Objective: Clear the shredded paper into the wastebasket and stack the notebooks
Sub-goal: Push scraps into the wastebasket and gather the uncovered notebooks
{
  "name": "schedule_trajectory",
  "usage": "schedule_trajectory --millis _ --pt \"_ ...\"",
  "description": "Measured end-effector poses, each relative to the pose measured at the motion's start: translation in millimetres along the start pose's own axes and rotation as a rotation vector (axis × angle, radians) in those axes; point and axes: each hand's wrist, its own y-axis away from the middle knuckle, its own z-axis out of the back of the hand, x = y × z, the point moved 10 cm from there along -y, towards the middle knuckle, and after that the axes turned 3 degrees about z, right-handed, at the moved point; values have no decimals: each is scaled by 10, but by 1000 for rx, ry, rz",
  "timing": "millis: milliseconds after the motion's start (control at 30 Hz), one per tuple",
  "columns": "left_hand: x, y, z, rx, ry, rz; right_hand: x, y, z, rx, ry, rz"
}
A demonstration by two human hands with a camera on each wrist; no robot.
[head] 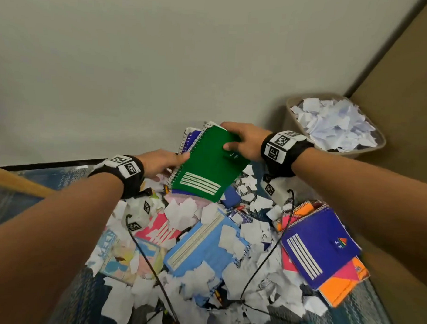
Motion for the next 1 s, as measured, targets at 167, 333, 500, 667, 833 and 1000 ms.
schedule_trajectory --millis 167,333,500,667,833,1000 --pt "369 -189 -90 -30 -81 172 -189 431 -177 399 200 -72" --pt "361 -292 -178 -40 -289 234 -834 932 -475 771 335 -244" --pt "171 -379 -382 -6 -620 162 -1542 1341 -535 969 723 -319" --pt "188 -460 -579 58 -755 123 -2060 1529 -546 973 841 -358" --pt "174 -375 -654 57 -955 128 -1966 1309 -706 732 675 -342" --pt "484 -270 -923 140 -1109 126 -1633 990 -1025 600 606 -270"
